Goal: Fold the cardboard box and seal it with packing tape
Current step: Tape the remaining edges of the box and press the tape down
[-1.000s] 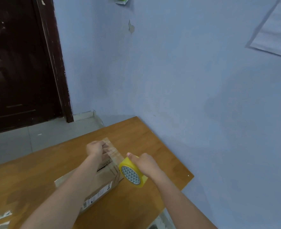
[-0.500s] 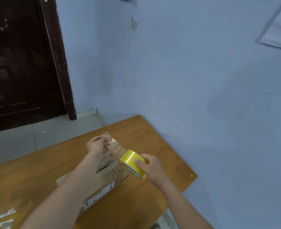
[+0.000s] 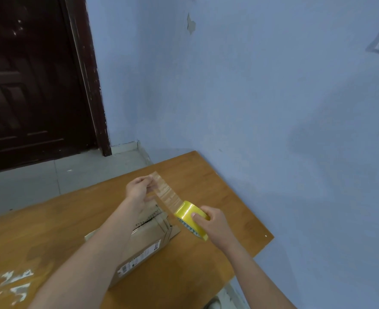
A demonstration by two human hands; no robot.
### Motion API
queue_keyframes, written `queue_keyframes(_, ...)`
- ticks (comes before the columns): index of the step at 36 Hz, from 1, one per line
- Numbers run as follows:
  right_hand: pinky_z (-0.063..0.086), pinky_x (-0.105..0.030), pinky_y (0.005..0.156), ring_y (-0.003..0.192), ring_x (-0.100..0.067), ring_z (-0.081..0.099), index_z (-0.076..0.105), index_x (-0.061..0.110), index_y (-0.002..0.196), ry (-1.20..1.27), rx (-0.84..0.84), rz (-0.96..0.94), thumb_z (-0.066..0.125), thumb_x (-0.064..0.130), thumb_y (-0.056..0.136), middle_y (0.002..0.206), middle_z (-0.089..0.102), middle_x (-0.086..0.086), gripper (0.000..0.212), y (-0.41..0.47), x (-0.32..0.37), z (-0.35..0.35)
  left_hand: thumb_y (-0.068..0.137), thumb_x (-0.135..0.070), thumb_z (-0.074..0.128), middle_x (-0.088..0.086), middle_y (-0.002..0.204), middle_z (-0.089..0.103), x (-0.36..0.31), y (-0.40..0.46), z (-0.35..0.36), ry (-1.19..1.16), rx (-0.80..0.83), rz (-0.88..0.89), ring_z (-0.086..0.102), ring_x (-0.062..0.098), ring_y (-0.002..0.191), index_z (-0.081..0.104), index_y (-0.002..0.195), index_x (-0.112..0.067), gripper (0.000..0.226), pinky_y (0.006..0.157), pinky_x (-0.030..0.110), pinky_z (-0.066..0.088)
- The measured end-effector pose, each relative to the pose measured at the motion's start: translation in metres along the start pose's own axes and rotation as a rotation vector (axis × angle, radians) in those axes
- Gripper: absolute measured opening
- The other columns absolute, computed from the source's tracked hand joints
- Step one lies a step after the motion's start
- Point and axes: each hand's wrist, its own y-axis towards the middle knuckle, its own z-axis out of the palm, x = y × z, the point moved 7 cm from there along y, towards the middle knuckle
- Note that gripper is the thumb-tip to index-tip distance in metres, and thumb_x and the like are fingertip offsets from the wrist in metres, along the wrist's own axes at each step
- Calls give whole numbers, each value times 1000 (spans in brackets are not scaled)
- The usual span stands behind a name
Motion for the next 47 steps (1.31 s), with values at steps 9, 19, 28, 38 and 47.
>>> queue_keyframes(9,31,-21,55,59,-10,38,54,9,69,7,181,-110,58,25,83,63,41,4,22,-12,21,7,90,-20,61,1,63,70,-20,0,-15,269,-102,223,68,25,72,66,72,-17,19,80,38,52)
queue_keyframes(19,24,-18,49,52,-5,30,42,17,56,-17,124,-20,62,29,88,54,32,12,39,-10,13,19,90,-18,59,4,64,66,-6,-5,-13,273,-181,265,64,26,72,64,66,-18,25,70,29,46)
queue_keyframes(28,19,-29,53,60,-20,25,39,6,64,-57,55,139,59,34,88,66,28,-9,42,-2,4,13,92,-19,59,1,67,65,6,-12,-7,316,-228,259,54,14,59,68,71,-13,23,56,23,40)
queue_keyframes(38,22,-30,57,61,-18,30,46,11,67,-93,114,197,57,35,88,68,32,-10,34,-6,-6,10,91,-17,59,3,67,65,0,-2,-22,315,-291,252,58,18,65,68,72,-11,22,58,22,40)
queue_keyframes(47,23,-29,56,61,-17,30,44,6,64,-62,107,188,62,34,85,67,32,-8,39,-12,-19,7,90,-24,63,3,71,69,-7,1,-19,440,-169,315,66,23,72,69,76,-20,15,74,32,50)
